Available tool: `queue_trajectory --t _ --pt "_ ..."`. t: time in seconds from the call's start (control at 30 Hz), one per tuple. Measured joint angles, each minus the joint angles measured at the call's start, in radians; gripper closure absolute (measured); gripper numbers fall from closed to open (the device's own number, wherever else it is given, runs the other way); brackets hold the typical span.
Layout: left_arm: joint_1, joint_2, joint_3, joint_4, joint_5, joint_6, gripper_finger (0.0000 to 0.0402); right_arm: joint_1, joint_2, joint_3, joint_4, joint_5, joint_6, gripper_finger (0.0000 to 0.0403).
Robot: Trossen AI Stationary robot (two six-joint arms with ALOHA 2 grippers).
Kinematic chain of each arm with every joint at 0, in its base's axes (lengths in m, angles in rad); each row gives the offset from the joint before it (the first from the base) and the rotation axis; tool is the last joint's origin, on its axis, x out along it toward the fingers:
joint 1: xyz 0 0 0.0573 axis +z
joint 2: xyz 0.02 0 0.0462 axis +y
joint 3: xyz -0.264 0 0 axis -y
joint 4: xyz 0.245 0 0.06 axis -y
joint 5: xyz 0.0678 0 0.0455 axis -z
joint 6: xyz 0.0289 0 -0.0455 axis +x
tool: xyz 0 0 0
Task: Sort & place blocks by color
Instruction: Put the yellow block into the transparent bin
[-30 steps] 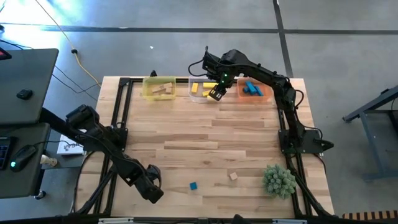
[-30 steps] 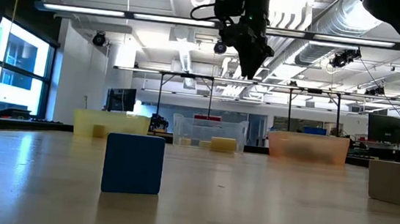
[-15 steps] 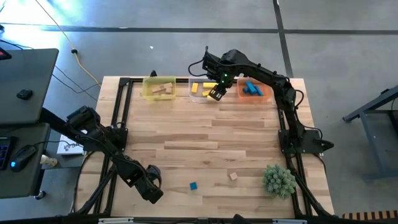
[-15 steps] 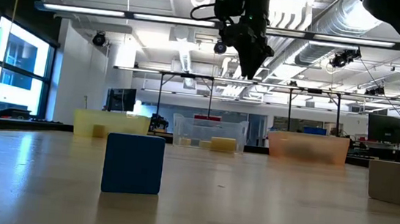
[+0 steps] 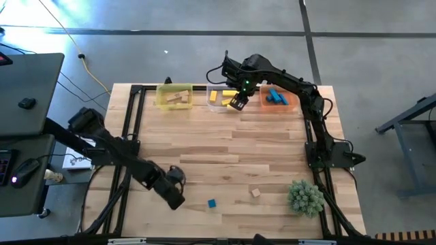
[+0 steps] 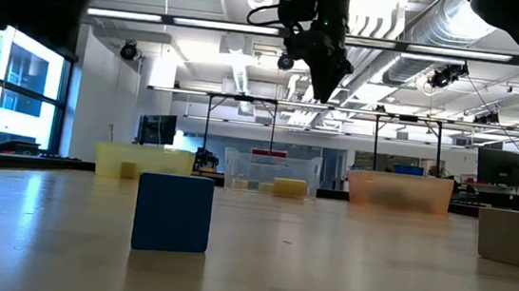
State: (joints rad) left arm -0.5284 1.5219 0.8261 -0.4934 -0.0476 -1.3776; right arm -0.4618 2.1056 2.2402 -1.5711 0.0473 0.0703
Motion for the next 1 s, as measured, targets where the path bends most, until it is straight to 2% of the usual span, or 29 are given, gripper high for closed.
queue_trajectory --t 0.2,0.53,0.67,0.83,1.0 --pt "0.165 -0.080 0.000 -0.041 -0.020 0.204 0.0295 0.000 0.000 0.000 0.001 -0.027 -0.077 0.0256" --pt "0.506 -0.226 0.000 -0.004 -0.017 0.513 0.0295 -0.003 0.000 0.000 0.015 -0.032 -0.263 0.0256" --pt "0.642 -0.285 0.000 0.033 0.016 0.594 0.0295 -0.002 0.000 0.000 0.053 -0.031 -0.362 0.0256" --pt "0.787 -0.337 0.000 0.086 0.044 0.660 0.0295 -0.002 0.000 0.000 0.126 0.013 -0.381 0.0253" --pt "0.908 -0.347 0.000 0.154 0.089 0.691 0.0295 -0.002 0.000 0.000 0.203 0.003 -0.442 0.0218"
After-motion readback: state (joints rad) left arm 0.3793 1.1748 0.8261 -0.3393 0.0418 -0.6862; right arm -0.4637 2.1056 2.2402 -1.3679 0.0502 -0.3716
